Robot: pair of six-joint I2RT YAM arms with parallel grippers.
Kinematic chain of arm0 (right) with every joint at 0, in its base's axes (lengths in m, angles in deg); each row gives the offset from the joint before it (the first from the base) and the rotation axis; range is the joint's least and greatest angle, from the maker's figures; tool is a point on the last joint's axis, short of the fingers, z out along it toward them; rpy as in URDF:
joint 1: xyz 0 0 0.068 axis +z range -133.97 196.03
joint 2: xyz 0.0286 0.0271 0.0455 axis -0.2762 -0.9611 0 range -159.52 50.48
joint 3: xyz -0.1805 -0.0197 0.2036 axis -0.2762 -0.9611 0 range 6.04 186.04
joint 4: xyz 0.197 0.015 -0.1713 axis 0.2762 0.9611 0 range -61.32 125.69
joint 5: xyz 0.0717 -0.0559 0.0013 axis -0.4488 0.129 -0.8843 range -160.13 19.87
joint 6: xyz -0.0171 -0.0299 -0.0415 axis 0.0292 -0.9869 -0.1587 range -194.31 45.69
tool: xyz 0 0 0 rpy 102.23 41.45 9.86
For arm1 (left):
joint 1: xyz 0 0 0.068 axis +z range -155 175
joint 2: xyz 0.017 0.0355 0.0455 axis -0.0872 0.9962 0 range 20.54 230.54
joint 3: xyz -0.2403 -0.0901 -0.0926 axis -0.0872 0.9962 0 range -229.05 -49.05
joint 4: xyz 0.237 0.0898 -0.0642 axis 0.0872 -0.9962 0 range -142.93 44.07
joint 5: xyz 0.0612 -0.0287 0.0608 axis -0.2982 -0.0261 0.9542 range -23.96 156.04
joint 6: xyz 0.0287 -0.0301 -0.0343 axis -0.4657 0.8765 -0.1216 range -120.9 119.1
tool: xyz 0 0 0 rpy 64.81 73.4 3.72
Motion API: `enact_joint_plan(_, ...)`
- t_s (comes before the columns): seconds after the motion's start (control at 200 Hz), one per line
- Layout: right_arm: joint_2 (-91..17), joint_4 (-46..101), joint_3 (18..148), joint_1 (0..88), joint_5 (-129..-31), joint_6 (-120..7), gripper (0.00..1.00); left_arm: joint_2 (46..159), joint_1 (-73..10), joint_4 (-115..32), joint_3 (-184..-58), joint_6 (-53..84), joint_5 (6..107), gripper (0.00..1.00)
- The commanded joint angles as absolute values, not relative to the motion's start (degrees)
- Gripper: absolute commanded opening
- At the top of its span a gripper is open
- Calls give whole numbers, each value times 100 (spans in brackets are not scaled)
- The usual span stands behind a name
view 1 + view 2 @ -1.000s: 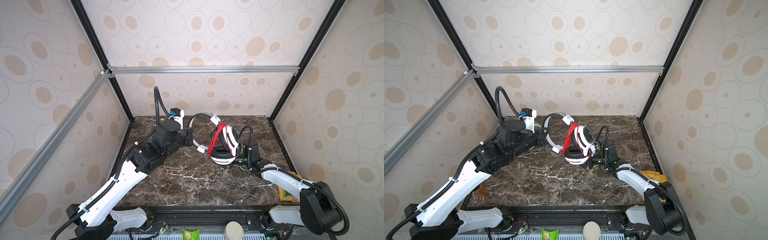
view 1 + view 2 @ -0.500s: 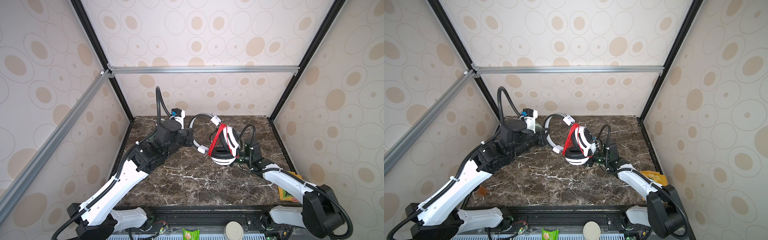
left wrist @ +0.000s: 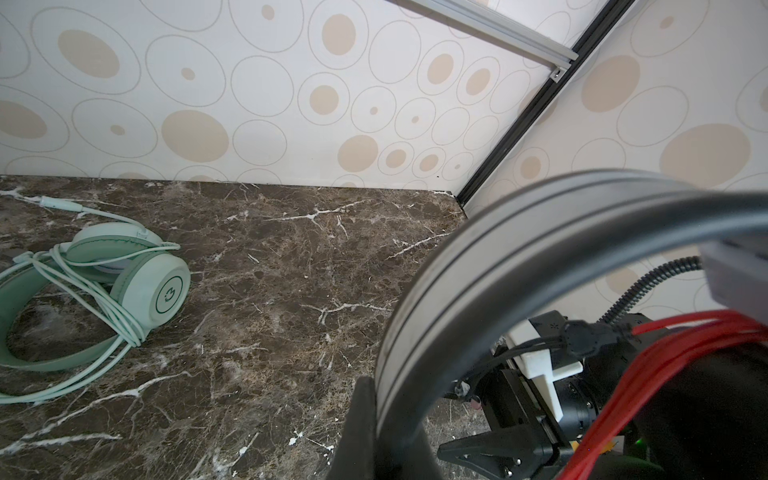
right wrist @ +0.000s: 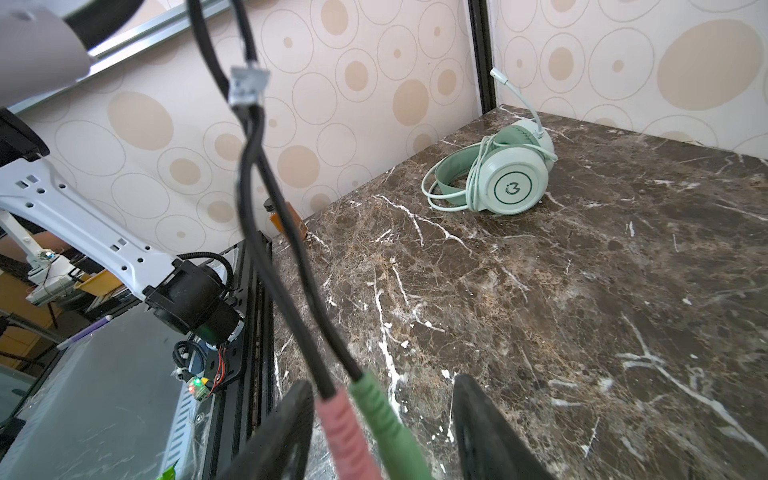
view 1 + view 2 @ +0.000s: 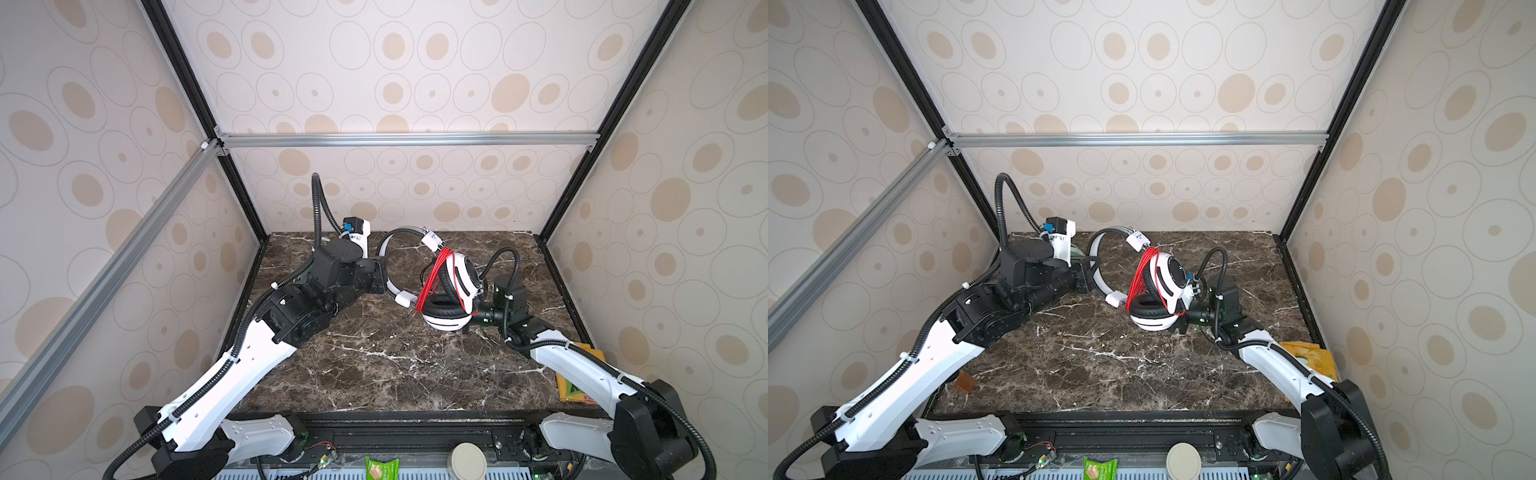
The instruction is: Wrap the headphones
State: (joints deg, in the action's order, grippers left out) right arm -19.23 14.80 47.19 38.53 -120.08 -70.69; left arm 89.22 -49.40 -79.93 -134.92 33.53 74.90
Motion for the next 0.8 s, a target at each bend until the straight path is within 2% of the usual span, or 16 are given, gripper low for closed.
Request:
enact_joint_plan(0.0, -1793, 1572, 4850, 3889, -11959, -7274, 57, 8819, -4921, -7548, -13836, 3538, 7404, 0)
enact_joint_plan(0.125, -1742, 1474, 4849, 3900, -12045, -7236, 54, 8821, -4919, -7560, -13813, 3536, 7412, 0)
enact_joint_plan(0.385, -1566, 1418, 4849, 3939, -12119, -7270, 41, 8813, -4919, -7533, -13768, 3557, 7412, 0)
enact_joint_plan(0.585, -1589, 1442, 4827, 3957, -12189, -7271, 17, 8812, -4920, -7531, -13776, 3556, 7425, 0)
enact_joint_plan(0.795, -1480, 1373, 4619, 4109, -12131, -7127, 3, 8848, -4894, -7509, -13778, 3728, 7711, 0)
